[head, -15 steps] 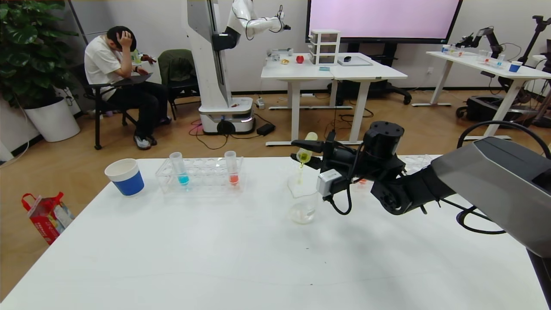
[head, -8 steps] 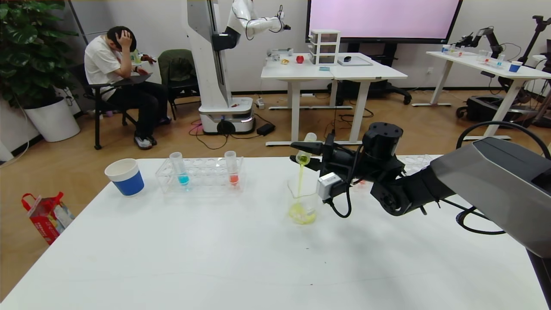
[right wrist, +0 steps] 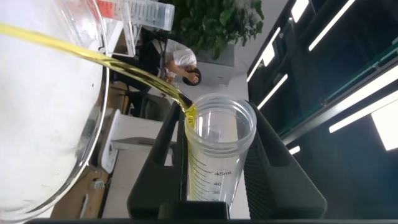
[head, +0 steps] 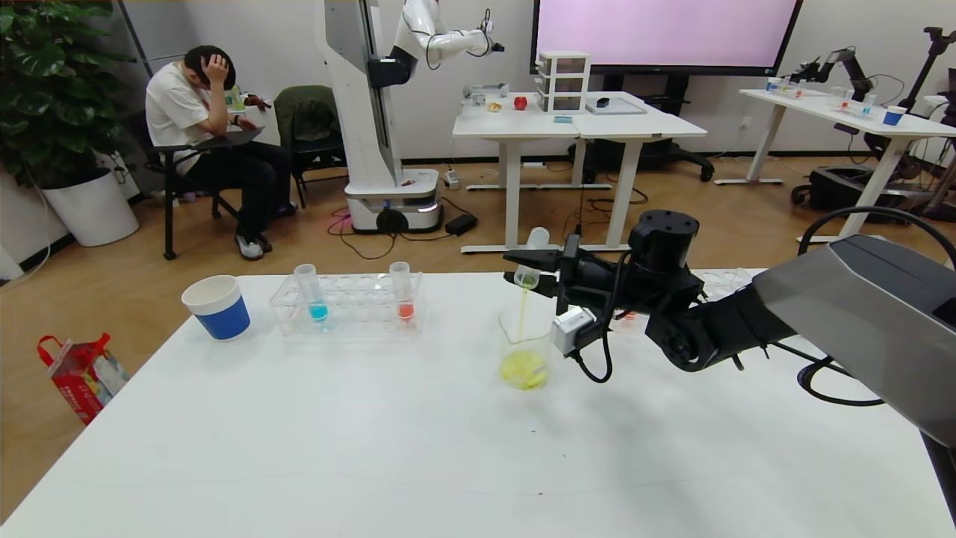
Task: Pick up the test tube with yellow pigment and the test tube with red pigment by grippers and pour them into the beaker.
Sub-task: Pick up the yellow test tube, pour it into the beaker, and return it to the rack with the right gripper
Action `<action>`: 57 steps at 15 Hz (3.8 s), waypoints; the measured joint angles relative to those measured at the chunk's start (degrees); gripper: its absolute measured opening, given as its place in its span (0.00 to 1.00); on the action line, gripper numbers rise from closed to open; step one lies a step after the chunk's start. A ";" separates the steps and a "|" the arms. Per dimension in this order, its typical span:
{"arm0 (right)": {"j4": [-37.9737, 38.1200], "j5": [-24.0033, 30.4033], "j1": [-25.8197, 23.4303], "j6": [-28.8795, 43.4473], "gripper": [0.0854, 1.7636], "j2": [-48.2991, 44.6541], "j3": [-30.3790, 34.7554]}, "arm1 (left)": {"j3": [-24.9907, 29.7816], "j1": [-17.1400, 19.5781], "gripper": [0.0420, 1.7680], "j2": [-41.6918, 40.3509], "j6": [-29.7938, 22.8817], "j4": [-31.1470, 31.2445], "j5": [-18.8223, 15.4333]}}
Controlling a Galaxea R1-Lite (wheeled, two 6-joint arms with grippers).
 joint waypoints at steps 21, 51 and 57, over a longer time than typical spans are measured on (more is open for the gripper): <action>3.11 0.26 -0.79 27.51 0.25 -5.02 -4.82 | 0.00 0.00 0.99 0.00 0.00 0.00 -0.02; 11.61 -38.45 -39.12 97.11 0.25 -14.95 6.49 | 0.00 0.00 0.99 0.00 0.00 -0.02 -0.02; 14.43 -38.51 -43.18 96.39 0.25 -11.69 4.02 | 0.00 0.00 0.99 0.00 0.02 -0.02 0.00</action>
